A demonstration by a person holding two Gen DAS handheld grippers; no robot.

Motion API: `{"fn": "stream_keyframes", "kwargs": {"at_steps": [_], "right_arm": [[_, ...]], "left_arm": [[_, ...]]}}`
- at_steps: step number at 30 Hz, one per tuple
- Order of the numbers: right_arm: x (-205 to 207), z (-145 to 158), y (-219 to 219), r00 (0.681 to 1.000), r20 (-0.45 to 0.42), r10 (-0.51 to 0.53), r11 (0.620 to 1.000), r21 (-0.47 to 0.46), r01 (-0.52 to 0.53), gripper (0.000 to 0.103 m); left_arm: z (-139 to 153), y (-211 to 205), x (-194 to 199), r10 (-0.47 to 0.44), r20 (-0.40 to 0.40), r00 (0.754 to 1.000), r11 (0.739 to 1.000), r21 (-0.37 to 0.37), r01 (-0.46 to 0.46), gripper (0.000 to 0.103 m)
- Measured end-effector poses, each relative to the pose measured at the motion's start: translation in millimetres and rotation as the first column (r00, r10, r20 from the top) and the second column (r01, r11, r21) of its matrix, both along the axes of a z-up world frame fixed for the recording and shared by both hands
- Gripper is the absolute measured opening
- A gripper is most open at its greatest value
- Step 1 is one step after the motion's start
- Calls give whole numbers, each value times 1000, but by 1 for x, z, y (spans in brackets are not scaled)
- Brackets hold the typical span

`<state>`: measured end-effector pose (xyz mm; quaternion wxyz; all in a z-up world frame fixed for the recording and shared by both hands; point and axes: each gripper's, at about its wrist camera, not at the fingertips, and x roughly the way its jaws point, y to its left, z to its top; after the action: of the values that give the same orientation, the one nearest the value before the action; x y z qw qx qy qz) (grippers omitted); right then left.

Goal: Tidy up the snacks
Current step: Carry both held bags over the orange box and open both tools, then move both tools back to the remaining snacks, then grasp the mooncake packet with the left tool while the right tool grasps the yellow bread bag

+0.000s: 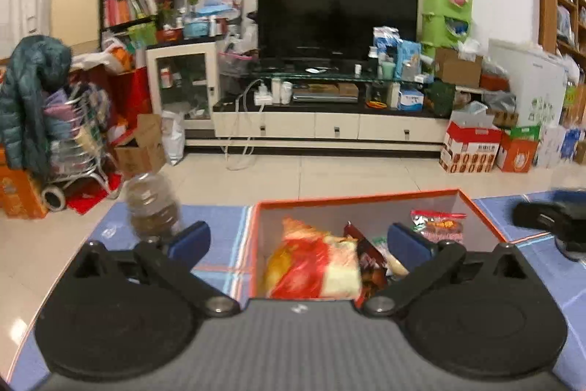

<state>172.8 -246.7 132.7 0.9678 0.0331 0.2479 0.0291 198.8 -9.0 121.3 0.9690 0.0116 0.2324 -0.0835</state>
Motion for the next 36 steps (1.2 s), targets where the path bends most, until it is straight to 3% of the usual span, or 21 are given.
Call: {"fn": "stream_keyframes", "kwargs": {"at_steps": [2,6,9,17,25,28,30,31,33,36], "right_arm": [[-44,-15,-6,1000,-5,-4,1000,25,4,70],[-115,-61,-5,996,-94,-4,1000,22,6,72],[-143,-85,0,987,-163,-9,998,64,20,72],[-150,-120,44,990,-140,16,999,-30,-20,68],[-132,-155,70,975,-223,0,996,-91,-20,64],[-127,-162,69,963,-268,11,996,-78,-33,57],[-128,-161,69,963,-269,23,996,-82,-47,33],[-129,-160,68,962,-273,22,995,-86,-47,28],[-130,-158,62,958,-284,31,996,-67,-52,22],[-133,-156,52,955,-296,36,998,-44,-51,21]], "left_arm": [[-5,16,-23,14,-17,1000,999,-38,-15,102],[-30,43,-67,86,-100,991,992,-84,-94,102],[-49,47,-86,120,-147,982,986,-102,-136,102],[-81,20,-81,99,-201,975,984,-125,-126,102],[-74,18,-68,87,-201,976,986,-122,-113,102],[-79,19,-64,106,-227,968,984,-119,-136,102],[-85,13,-62,101,-237,966,987,-97,-127,102],[-87,9,-61,95,-241,966,989,-85,-119,102],[-92,1,-60,81,-248,965,992,-74,-102,102],[-99,-12,-57,70,-254,965,994,-64,-89,102]]}}
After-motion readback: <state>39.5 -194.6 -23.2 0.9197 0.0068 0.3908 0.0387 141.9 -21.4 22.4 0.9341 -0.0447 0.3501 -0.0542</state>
